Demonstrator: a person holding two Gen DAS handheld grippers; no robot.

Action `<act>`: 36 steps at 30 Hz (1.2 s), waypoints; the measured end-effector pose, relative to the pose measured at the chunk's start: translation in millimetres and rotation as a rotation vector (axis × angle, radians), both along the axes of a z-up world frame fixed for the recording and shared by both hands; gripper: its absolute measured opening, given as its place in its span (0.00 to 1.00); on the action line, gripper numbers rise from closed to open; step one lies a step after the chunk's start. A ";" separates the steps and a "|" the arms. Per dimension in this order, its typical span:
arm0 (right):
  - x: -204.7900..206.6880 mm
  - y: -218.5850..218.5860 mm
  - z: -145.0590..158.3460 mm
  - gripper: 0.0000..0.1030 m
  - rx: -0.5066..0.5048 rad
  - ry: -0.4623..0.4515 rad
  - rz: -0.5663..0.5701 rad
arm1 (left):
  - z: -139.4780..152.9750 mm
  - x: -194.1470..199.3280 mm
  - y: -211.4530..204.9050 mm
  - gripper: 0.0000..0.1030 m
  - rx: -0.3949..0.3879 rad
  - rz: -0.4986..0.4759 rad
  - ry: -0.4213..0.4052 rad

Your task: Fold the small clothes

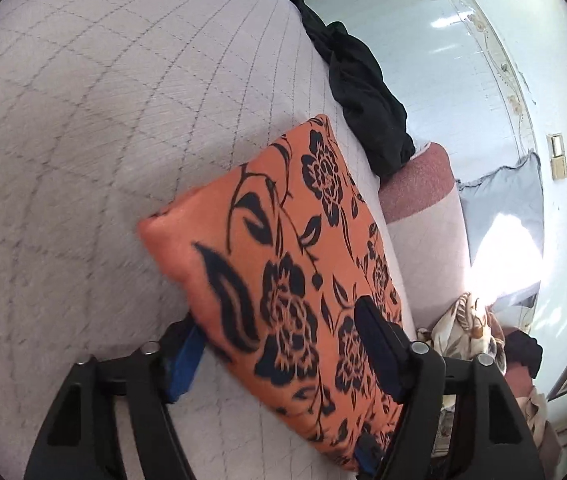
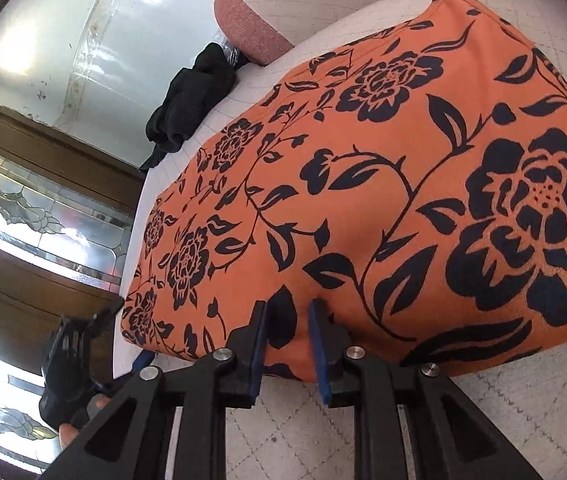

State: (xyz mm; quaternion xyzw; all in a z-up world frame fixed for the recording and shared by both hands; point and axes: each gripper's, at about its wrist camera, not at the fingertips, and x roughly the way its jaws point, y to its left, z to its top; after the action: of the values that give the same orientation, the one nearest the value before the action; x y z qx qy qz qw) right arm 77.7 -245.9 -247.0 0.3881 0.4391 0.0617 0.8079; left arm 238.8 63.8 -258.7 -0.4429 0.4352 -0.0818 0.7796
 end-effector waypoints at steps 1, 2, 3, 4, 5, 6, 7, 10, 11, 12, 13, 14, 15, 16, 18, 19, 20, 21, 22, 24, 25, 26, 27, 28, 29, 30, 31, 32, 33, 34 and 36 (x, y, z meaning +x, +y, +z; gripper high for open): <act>-0.2 -1.0 0.2 0.22 -0.002 -0.002 0.002 | -4.5 6.9 0.2 0.33 0.003 0.005 0.013; 0.0 1.7 -0.6 0.22 -0.001 -0.003 0.004 | -15.3 14.4 4.4 0.21 -0.027 0.029 0.039; 0.0 1.5 -1.5 0.22 0.003 -0.004 0.006 | -22.5 19.5 7.5 0.20 -0.077 0.052 0.053; 0.2 0.7 -1.9 0.22 0.010 -0.005 0.008 | -24.9 23.0 9.3 0.19 -0.113 0.071 0.054; 2.5 1.8 -3.2 0.22 0.015 -0.004 0.010 | -21.6 24.7 7.4 0.19 -0.093 0.064 0.045; 2.3 0.6 -3.6 0.22 0.018 -0.004 0.012 | -15.1 26.7 1.8 0.19 -0.033 0.044 0.025; 2.8 0.5 -3.5 0.22 0.018 -0.003 0.014 | -9.7 27.2 -3.4 0.18 0.025 0.029 0.006; 2.1 0.6 -2.2 0.22 0.014 -0.005 0.025 | 12.9 28.8 -19.9 0.17 0.157 -0.020 -0.072; 1.5 0.4 -1.8 0.22 0.015 -0.004 0.031 | 27.1 29.5 -30.9 0.17 0.224 -0.063 -0.128; 1.0 -0.9 -1.8 0.22 0.023 -0.003 0.037 | 38.6 29.9 -40.9 0.17 0.277 -0.095 -0.172; 0.2 -2.2 -2.1 0.22 0.036 0.001 0.037 | 53.4 27.4 -54.0 0.17 0.340 -0.137 -0.241; -0.3 -4.0 -3.1 0.22 0.054 0.005 0.035 | 64.5 25.1 -65.6 0.17 0.385 -0.171 -0.299; -1.2 -5.8 -4.2 0.22 0.072 0.010 0.036 | 75.9 20.9 -79.6 0.17 0.434 -0.214 -0.362; -2.7 -8.6 -4.0 0.22 0.091 0.017 0.037 | 83.9 17.5 -92.1 0.16 0.473 -0.251 -0.408; -6.9 -16.2 5.5 0.25 0.106 0.003 0.033 | 95.4 11.1 -122.4 0.16 0.559 -0.339 -0.492; -8.0 -23.3 17.1 0.26 0.117 -0.037 0.031 | 97.4 7.2 -136.1 0.16 0.601 -0.369 -0.520; -6.4 -31.5 30.1 0.26 0.135 -0.083 0.029 | 97.7 4.0 -148.7 0.16 0.625 -0.398 -0.536; 1.2 -39.2 45.9 0.27 0.140 -0.114 0.036 | 97.3 1.5 -157.4 0.16 0.627 -0.421 -0.541; 12.5 -43.8 59.2 0.37 0.137 -0.123 0.053 | 96.9 -2.6 -165.5 0.16 0.635 -0.443 -0.551; 46.5 -47.0 84.6 0.82 0.159 -0.128 0.104 | 95.4 -10.9 -180.3 0.16 0.668 -0.485 -0.571; 66.9 -44.8 95.2 0.85 0.191 -0.140 0.135 | 93.5 -15.8 -186.4 0.16 0.683 -0.509 -0.582; 84.1 -40.9 101.4 0.85 0.208 -0.138 0.163 | 92.4 -19.0 -191.3 0.16 0.695 -0.530 -0.591; 102.6 -32.2 106.8 0.85 0.203 -0.122 0.202 | 92.3 -22.9 -192.2 0.16 0.697 -0.541 -0.594; 123.1 -19.6 110.8 0.85 0.167 -0.096 0.253 | 91.7 -23.5 -194.4 0.16 0.693 -0.551 -0.593; 139.0 -8.5 111.4 0.85 0.128 -0.077 0.288 | 91.3 -24.1 -196.0 0.16 0.692 -0.560 -0.593; 153.5 2.0 108.2 0.85 0.084 -0.055 0.311 | 91.3 -25.3 -195.5 0.16 0.698 -0.566 -0.595; 169.0 9.6 99.1 0.85 0.048 -0.008 0.311 | 91.1 -26.8 -196.6 0.16 0.709 -0.576 -0.600; 179.5 13.3 89.7 0.85 0.054 0.034 0.295 | 90.6 -27.9 -197.3 0.16 0.721 -0.586 -0.603; 188.8 13.6 80.6 0.85 0.095 0.063 0.273 | 89.6 -28.7 -198.4 0.16 0.735 -0.597 -0.602; 197.0 13.1 74.2 0.84 0.129 0.079 0.252 | 88.4 -30.0 -199.7 0.16 0.747 -0.608 -0.604; 206.8 14.9 75.4 0.82 0.062 0.086 0.225 | 86.8 -32.2 -202.7 0.16 0.763 -0.627 -0.616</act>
State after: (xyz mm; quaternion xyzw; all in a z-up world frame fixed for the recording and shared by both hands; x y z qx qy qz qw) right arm 284.5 -230.9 -171.6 0.3636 0.5118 0.1488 0.7640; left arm 206.5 -139.0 -171.9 0.0634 0.2972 -0.2712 0.9133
